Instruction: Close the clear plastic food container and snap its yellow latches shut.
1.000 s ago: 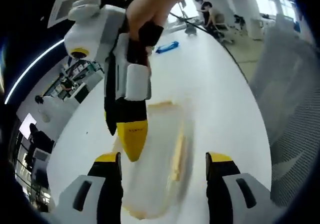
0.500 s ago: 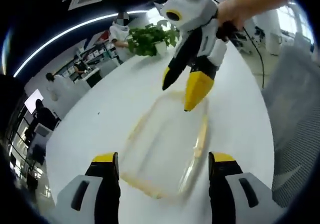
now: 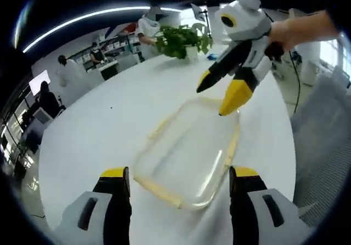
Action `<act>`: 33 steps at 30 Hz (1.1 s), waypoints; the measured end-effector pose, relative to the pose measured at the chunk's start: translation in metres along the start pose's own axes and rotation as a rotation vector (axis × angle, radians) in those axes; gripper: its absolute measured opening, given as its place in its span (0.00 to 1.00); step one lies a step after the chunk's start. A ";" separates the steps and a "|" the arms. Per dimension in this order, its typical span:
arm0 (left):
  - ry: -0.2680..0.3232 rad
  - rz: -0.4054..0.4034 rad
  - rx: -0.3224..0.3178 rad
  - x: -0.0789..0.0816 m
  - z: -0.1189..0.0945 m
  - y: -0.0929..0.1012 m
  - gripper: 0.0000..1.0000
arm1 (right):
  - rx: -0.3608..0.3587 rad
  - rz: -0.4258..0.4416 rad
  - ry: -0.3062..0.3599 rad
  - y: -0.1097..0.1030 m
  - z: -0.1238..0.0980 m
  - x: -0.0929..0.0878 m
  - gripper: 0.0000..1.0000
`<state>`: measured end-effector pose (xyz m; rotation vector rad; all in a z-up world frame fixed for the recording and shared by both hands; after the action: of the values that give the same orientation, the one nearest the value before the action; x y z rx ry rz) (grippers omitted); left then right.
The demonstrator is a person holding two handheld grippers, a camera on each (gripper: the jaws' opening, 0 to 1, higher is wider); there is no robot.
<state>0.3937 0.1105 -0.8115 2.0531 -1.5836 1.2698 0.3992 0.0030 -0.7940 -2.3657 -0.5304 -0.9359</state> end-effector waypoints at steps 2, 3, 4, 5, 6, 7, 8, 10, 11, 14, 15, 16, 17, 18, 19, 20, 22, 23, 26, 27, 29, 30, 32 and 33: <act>0.000 -0.021 -0.014 -0.001 0.001 0.001 0.71 | -0.008 0.003 -0.014 0.000 0.002 -0.004 0.60; -0.001 -0.030 -0.021 -0.001 0.001 0.002 0.71 | -0.011 -0.007 -0.023 0.001 0.003 -0.006 0.61; 0.002 -0.023 -0.021 0.000 0.001 0.002 0.71 | -0.016 -0.009 -0.031 0.001 0.004 -0.007 0.61; 0.001 -0.022 -0.024 0.000 0.001 0.002 0.71 | -0.021 -0.014 -0.033 0.002 0.004 -0.008 0.61; 0.001 -0.020 -0.027 0.000 0.001 0.002 0.71 | -0.024 -0.016 -0.031 0.002 0.004 -0.007 0.61; 0.001 -0.018 -0.029 0.000 0.001 0.002 0.71 | -0.024 -0.018 -0.030 0.002 0.004 -0.007 0.60; 0.001 -0.016 -0.030 0.000 0.001 0.002 0.71 | -0.024 -0.019 -0.029 0.002 0.005 -0.008 0.60; -0.002 -0.005 -0.032 0.000 0.002 0.002 0.70 | -0.028 -0.027 -0.035 0.003 0.006 -0.010 0.60; -0.005 0.001 -0.033 0.000 0.002 0.002 0.70 | -0.029 -0.031 -0.039 0.003 0.006 -0.011 0.60; -0.014 0.019 -0.035 0.000 0.004 0.002 0.70 | -0.032 -0.033 -0.048 0.004 0.007 -0.014 0.59; -0.017 0.025 -0.035 0.000 0.004 0.002 0.70 | -0.032 -0.011 -0.045 0.005 0.008 -0.014 0.60; -0.019 0.029 -0.033 -0.001 0.005 0.001 0.70 | -0.031 -0.007 -0.040 0.005 0.009 -0.013 0.60; -0.020 0.033 -0.031 -0.001 0.006 0.000 0.70 | -0.032 -0.007 -0.038 0.005 0.010 -0.013 0.60; -0.022 0.037 -0.029 -0.001 0.006 -0.001 0.69 | -0.032 -0.006 -0.036 0.005 0.010 -0.012 0.60; -0.025 0.041 -0.026 -0.002 0.007 -0.002 0.69 | -0.030 -0.006 -0.034 0.006 0.011 -0.010 0.60; -0.026 0.041 -0.025 -0.002 0.007 -0.004 0.69 | -0.029 -0.002 -0.033 0.006 0.012 -0.009 0.60; -0.030 0.044 -0.023 -0.003 0.008 -0.007 0.69 | -0.024 0.007 -0.033 0.007 0.015 -0.007 0.60; -0.032 0.049 -0.025 -0.003 0.009 -0.009 0.69 | -0.022 0.018 -0.037 0.008 0.017 -0.007 0.60; -0.032 0.054 -0.028 -0.003 0.010 -0.015 0.69 | -0.020 0.024 -0.039 0.009 0.019 -0.004 0.60; -0.032 0.056 -0.029 -0.004 0.011 -0.016 0.69 | -0.020 0.025 -0.039 0.010 0.020 -0.003 0.60; -0.034 0.059 -0.033 -0.004 0.013 -0.021 0.69 | -0.016 0.026 -0.037 0.012 0.023 0.000 0.60; -0.035 0.060 -0.034 -0.004 0.014 -0.024 0.69 | -0.014 0.032 -0.036 0.013 0.024 0.002 0.60; -0.037 0.062 -0.034 -0.004 0.017 -0.028 0.69 | -0.011 0.038 -0.034 0.015 0.027 0.005 0.60; -0.038 0.063 -0.033 -0.004 0.017 -0.029 0.69 | -0.010 0.039 -0.033 0.016 0.029 0.006 0.60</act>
<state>0.4270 0.1129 -0.8166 2.0340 -1.6878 1.2235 0.4264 0.0088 -0.8124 -2.3960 -0.4920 -0.8855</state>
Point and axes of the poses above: the point that each gripper's makers call its tool centre point, and the gripper's own axes: z roughly forward along the fingers, y roughly to its right, x roughly out of its top, the point moved 1 cm from there along -z, roughly backward along the fingers, and after that the axes turned 13 degrees about z, right-handed, at the moved point
